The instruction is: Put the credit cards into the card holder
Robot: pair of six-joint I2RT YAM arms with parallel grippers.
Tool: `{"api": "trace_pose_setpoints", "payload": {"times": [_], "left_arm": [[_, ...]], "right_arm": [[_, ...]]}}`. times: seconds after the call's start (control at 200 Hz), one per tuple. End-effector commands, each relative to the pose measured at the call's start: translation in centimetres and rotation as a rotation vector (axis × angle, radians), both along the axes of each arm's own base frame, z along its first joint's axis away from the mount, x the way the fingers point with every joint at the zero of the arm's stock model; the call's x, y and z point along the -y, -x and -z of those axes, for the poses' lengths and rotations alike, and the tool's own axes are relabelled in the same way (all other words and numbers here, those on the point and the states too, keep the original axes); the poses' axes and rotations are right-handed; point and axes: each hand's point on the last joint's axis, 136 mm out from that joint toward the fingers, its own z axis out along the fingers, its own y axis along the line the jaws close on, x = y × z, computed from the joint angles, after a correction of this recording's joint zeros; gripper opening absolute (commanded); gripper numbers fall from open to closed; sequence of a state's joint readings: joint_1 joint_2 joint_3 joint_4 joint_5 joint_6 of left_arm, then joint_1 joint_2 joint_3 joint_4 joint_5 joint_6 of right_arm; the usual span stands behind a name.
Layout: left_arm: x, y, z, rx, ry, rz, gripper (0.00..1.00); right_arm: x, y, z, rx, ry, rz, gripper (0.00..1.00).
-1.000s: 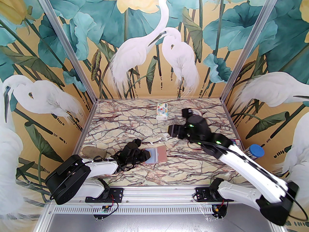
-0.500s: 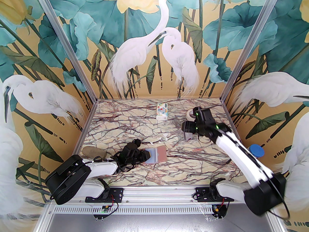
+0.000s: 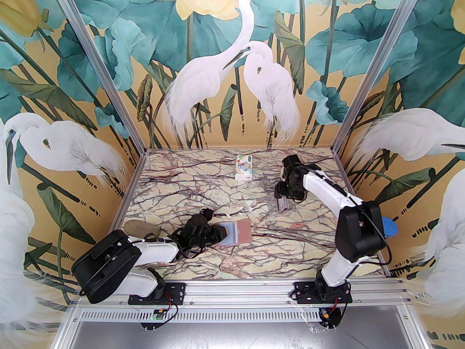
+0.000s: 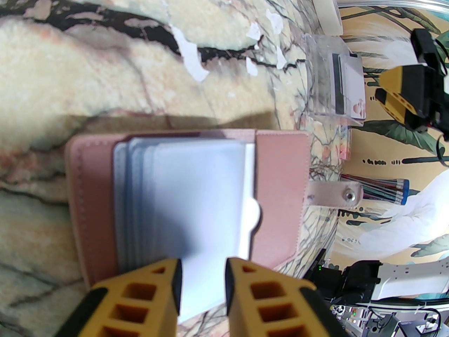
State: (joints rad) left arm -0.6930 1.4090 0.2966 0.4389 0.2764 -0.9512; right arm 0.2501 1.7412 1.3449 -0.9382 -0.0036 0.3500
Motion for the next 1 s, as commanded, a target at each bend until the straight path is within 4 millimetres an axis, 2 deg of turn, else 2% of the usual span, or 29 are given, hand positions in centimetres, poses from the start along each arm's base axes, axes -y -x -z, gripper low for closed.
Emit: {"api": "trace_pose_setpoints", "payload": {"times": [0.0, 0.365, 0.48, 0.85, 0.995], "left_arm": [[-1.0, 0.7, 1.9, -0.06, -0.05, -0.017, 0.28], [-0.9, 0.7, 2.1, -0.064, -0.053, -0.017, 0.28], [-0.9, 0.7, 2.1, -0.066, -0.051, -0.017, 0.28], [-0.9, 0.7, 2.1, -0.065, -0.052, -0.018, 0.28], [-0.9, 0.7, 2.1, -0.064, -0.049, -0.018, 0.28]], "right_arm": [[0.5, -0.5, 0.0, -0.01, 0.032, -0.009, 0.64], [0.4, -0.5, 1.6, -0.07, 0.04, -0.026, 0.61], [0.6, -0.5, 2.0, -0.082, 0.055, -0.027, 0.58], [0.7, -0.2, 2.6, -0.102, 0.061, -0.028, 0.55], [0.8, -0.1, 2.9, -0.112, 0.069, -0.029, 0.51]]}}
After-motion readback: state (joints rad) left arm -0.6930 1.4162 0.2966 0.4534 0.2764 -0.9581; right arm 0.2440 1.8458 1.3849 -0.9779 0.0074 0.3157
